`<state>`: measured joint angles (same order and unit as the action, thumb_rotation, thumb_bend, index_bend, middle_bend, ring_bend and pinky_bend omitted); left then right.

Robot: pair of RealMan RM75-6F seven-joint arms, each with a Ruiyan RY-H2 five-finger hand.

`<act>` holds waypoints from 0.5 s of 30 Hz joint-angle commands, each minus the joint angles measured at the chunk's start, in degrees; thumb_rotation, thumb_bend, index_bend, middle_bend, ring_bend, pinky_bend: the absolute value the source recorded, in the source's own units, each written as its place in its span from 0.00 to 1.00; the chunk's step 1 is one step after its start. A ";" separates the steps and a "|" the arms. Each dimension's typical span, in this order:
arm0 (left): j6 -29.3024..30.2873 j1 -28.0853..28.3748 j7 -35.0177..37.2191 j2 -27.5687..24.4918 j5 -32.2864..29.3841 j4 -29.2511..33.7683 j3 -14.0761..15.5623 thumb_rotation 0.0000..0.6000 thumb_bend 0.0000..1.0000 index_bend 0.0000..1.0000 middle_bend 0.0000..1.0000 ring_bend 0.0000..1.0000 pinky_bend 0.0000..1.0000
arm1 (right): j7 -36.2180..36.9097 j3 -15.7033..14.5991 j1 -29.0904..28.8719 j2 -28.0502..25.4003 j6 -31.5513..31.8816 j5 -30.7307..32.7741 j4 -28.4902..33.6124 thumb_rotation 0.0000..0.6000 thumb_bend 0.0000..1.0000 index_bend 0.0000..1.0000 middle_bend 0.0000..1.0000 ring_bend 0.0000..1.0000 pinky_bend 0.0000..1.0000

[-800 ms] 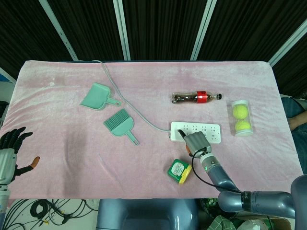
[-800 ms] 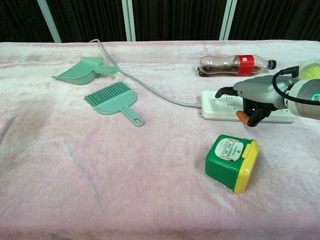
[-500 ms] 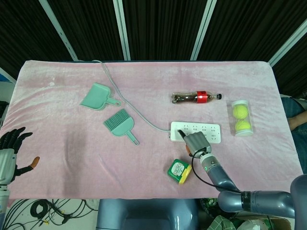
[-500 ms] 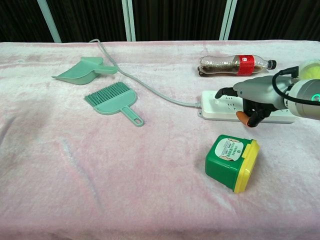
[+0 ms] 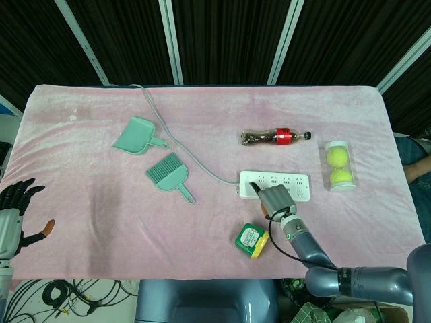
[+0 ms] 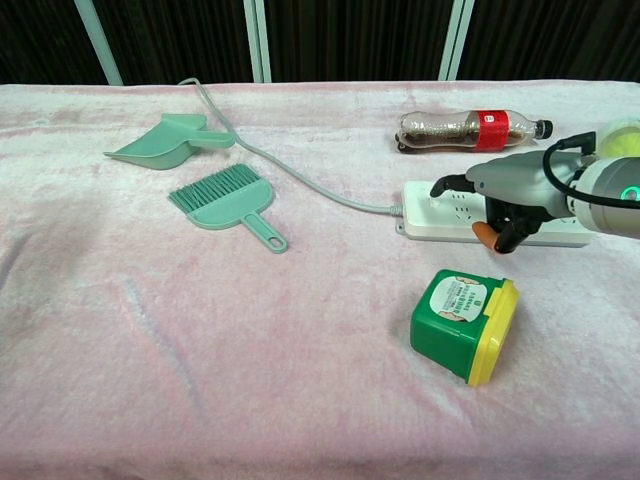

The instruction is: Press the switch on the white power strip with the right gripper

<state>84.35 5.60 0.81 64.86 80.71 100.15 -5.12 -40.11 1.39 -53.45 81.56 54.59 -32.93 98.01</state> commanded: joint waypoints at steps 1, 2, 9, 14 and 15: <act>0.00 0.00 0.01 0.04 0.07 -0.09 0.04 1.00 0.27 0.19 0.08 0.03 0.00 | -0.14 -0.12 -0.17 0.00 -0.20 0.37 -0.08 1.00 0.64 0.12 0.99 1.00 1.00; 0.04 -0.01 0.01 0.05 0.10 -0.09 0.03 1.00 0.27 0.19 0.08 0.03 0.00 | -0.16 -0.14 -0.22 0.02 -0.24 0.48 -0.10 1.00 0.64 0.12 0.99 1.00 1.00; 0.06 -0.03 0.06 -0.04 0.02 -0.02 -0.01 1.00 0.27 0.19 0.08 0.03 0.00 | -0.41 -0.31 -0.48 0.14 -0.26 1.04 -0.28 1.00 0.64 0.12 0.99 1.00 1.00; 0.01 0.00 0.14 -0.03 0.01 -0.13 -0.03 1.00 0.27 0.19 0.08 0.03 0.00 | -0.59 -0.82 -0.61 0.21 -0.60 1.36 -0.53 1.00 0.64 0.12 0.99 1.00 1.00; 0.00 0.01 0.12 -0.02 0.01 -0.13 -0.04 1.00 0.27 0.19 0.08 0.03 0.00 | -0.61 -0.84 -0.67 0.29 -0.67 1.41 -0.62 1.00 0.64 0.12 0.99 1.00 1.00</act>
<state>84.35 5.61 0.93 64.84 80.72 100.03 -5.15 -40.71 0.57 -54.11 81.84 53.94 -31.53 97.40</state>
